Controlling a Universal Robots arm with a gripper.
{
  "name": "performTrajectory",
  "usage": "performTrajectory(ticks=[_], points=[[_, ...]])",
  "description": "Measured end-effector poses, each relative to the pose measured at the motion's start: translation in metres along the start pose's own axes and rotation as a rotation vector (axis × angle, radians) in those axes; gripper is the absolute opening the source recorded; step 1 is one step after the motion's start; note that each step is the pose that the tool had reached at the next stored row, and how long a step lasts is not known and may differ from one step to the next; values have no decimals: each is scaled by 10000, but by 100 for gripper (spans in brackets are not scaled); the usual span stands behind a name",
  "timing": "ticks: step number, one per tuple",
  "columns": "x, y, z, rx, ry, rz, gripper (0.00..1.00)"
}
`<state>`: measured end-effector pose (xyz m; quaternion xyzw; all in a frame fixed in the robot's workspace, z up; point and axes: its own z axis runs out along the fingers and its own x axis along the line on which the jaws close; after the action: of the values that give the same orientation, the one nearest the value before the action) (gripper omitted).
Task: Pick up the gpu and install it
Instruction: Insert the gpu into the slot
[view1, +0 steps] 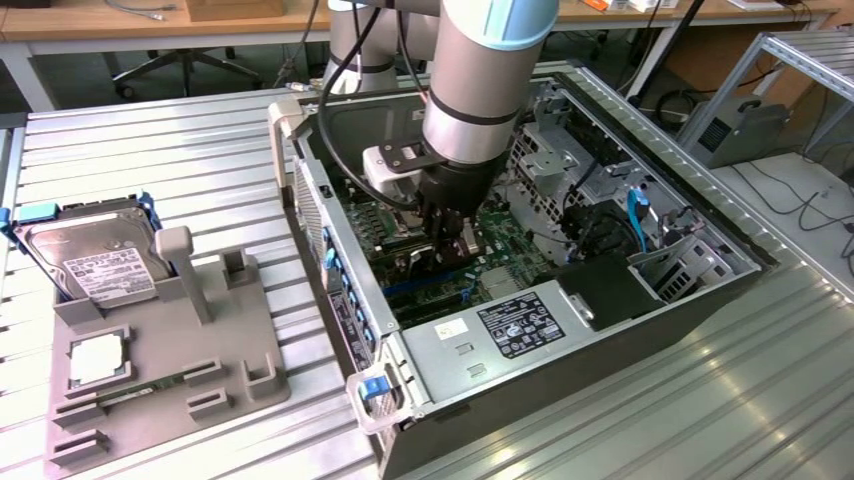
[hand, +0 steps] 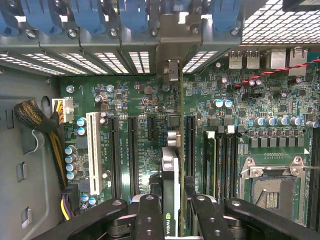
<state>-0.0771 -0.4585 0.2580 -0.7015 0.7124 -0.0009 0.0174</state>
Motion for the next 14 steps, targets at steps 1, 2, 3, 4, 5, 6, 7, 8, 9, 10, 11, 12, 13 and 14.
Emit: performTrajectory(ticks=[1,2,3,4,5,6,7,8,9,10,11,12,13,14], points=[[0,0,0,0,-1,2,27],[0,0,0,0,-2,6,27],[1,0,0,1,-5,11,27],[1,0,-2,1,-8,14,27],[0,-1,-9,2,-11,20,27],[0,-1,-14,1,-10,24,27],[0,-1,-20,1,-9,26,27],[0,-1,-25,1,-10,29,27],[0,-1,-25,2,-11,33,27],[2,-1,-26,3,-9,43,27],[4,-1,-27,2,-8,53,27],[6,-1,-26,3,-9,69,27],[8,-1,-25,3,-8,85,27],[8,-1,-24,3,-8,103,27]])
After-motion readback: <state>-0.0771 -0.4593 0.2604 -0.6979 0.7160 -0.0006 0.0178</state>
